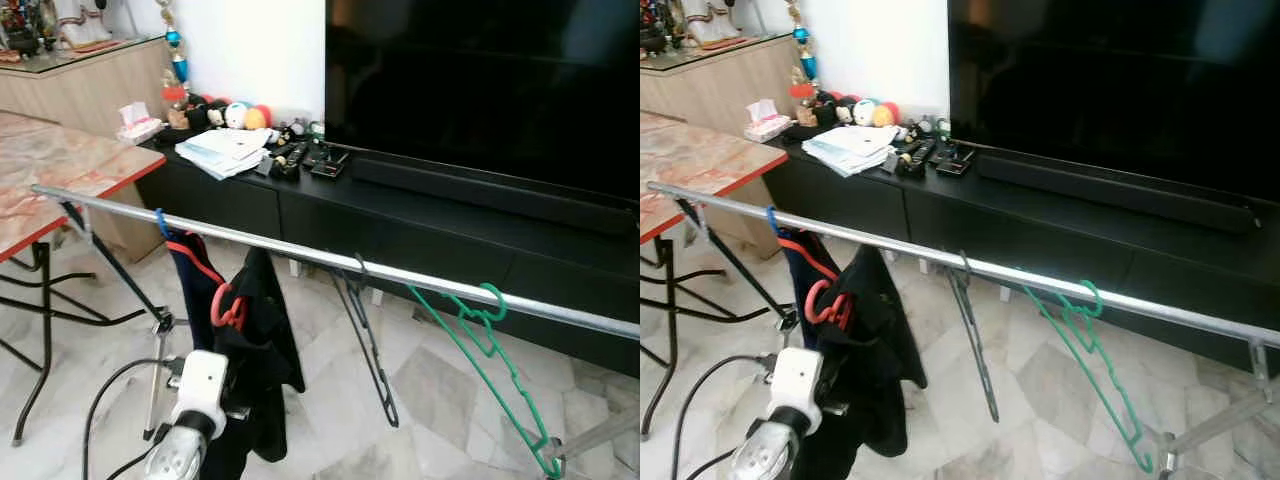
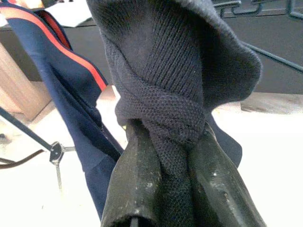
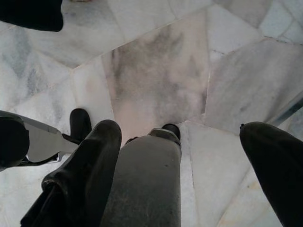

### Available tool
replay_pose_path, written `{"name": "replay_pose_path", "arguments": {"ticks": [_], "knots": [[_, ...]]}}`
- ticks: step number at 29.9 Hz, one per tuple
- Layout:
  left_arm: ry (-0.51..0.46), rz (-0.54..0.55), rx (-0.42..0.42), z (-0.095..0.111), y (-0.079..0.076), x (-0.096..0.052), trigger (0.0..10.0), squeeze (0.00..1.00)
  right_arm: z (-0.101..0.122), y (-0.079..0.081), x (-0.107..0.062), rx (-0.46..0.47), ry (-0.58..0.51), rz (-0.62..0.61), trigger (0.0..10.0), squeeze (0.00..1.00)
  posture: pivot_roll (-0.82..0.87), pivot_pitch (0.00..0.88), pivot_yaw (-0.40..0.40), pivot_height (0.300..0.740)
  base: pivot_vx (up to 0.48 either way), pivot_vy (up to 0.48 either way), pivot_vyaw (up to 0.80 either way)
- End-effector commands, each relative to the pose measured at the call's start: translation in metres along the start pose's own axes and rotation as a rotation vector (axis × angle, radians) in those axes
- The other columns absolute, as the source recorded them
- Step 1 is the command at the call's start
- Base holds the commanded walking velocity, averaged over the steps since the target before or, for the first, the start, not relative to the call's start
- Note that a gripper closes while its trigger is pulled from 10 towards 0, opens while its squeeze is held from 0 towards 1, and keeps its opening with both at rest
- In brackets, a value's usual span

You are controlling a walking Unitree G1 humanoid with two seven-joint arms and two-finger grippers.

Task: Hang hanger

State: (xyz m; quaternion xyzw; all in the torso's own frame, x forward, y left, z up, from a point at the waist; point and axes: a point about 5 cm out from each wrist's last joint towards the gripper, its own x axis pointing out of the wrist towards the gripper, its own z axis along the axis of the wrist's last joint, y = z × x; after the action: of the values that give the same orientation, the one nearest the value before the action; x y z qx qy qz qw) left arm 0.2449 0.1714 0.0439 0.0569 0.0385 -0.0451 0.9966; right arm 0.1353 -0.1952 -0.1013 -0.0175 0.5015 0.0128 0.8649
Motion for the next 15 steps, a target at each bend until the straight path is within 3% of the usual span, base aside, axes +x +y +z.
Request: {"name": "replay_pose_path", "arguments": {"ticks": [1, 3, 15], "knots": [[-0.042, 0.016, 0.024, 0.012, 0.005, -0.004, 10.0, 0.0, -0.003, 0.002, 0.0, 0.02, 0.0, -0.003, 10.0, 0.0, -0.1, 0.0, 0.072, 0.74, 0.0, 0.0, 0.0], [-0.033, 0.021, 0.025, 0.01, 0.006, -0.007, 10.0, 0.0, -0.003, 0.001, -0.001, 0.02, 0.001, -0.004, 10.0, 0.0, -0.1, 0.0, 0.072, 0.74, 0.0, 0.0, 0.0], [0.0, 0.053, -0.019, 0.005, -0.004, -0.012, 10.0, 0.0, -0.001, -0.007, -0.001, -0.012, 0.003, -0.015, 10.0, 0.0, -0.09, 0.0, 0.018, 0.74, 0.267, 0.0, 0.0]]}}
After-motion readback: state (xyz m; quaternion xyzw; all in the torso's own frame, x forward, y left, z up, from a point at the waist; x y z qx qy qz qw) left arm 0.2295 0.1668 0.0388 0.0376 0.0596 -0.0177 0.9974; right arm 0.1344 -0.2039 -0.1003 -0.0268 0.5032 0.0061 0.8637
